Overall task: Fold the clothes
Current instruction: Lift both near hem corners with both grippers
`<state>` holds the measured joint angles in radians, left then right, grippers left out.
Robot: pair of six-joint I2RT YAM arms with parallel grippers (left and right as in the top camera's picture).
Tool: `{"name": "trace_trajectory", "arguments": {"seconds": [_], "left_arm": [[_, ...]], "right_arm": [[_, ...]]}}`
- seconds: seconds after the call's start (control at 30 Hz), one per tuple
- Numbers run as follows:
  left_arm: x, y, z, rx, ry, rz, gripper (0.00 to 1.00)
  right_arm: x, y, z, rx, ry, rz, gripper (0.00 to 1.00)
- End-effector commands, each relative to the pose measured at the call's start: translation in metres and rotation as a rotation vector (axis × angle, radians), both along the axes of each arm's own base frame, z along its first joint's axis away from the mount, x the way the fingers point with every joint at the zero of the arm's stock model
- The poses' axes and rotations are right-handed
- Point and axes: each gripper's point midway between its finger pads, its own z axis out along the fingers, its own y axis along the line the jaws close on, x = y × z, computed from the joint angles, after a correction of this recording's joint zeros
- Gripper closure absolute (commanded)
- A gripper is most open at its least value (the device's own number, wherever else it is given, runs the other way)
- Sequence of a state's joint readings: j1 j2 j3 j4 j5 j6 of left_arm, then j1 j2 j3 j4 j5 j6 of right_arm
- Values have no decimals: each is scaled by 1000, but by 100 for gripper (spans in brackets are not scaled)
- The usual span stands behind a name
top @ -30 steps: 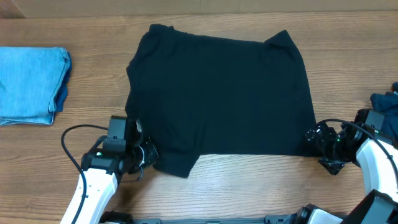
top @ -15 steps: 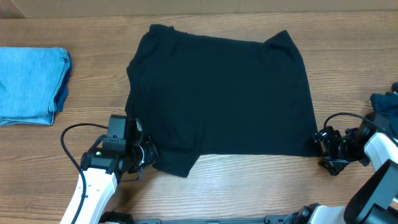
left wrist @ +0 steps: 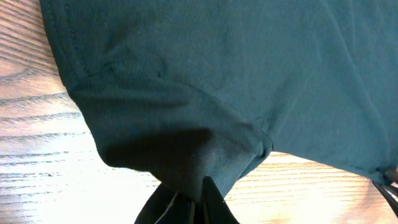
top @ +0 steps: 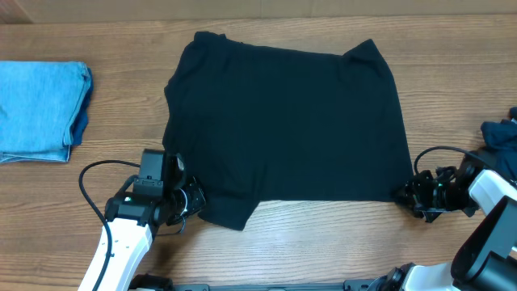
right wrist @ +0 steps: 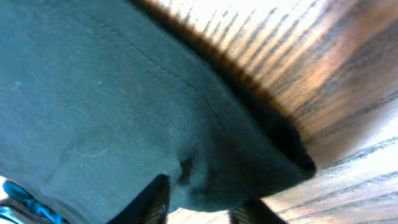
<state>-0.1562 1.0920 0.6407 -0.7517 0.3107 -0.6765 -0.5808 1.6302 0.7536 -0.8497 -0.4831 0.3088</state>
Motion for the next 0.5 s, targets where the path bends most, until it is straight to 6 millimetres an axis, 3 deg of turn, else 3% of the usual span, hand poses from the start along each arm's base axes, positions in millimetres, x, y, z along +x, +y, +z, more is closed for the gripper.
{"name": "trace_trajectory", "arguments": {"seconds": [0.0,0.13,0.33,0.47], "left_arm": [[6,1,9,6,-44,-17,96],[7,1,10,10,-51,-28,96],[8,0,12,9,-59,-34,96],[14,-5,26,-11,-93,-73,96]], "right_arm": [[1,3,-2,8,-13,20,81],[4,1,-1,-4,-46,50,96],[11,-2,7,-34,-105,68,96],[20,1,27,-39,-192,74,96]]}}
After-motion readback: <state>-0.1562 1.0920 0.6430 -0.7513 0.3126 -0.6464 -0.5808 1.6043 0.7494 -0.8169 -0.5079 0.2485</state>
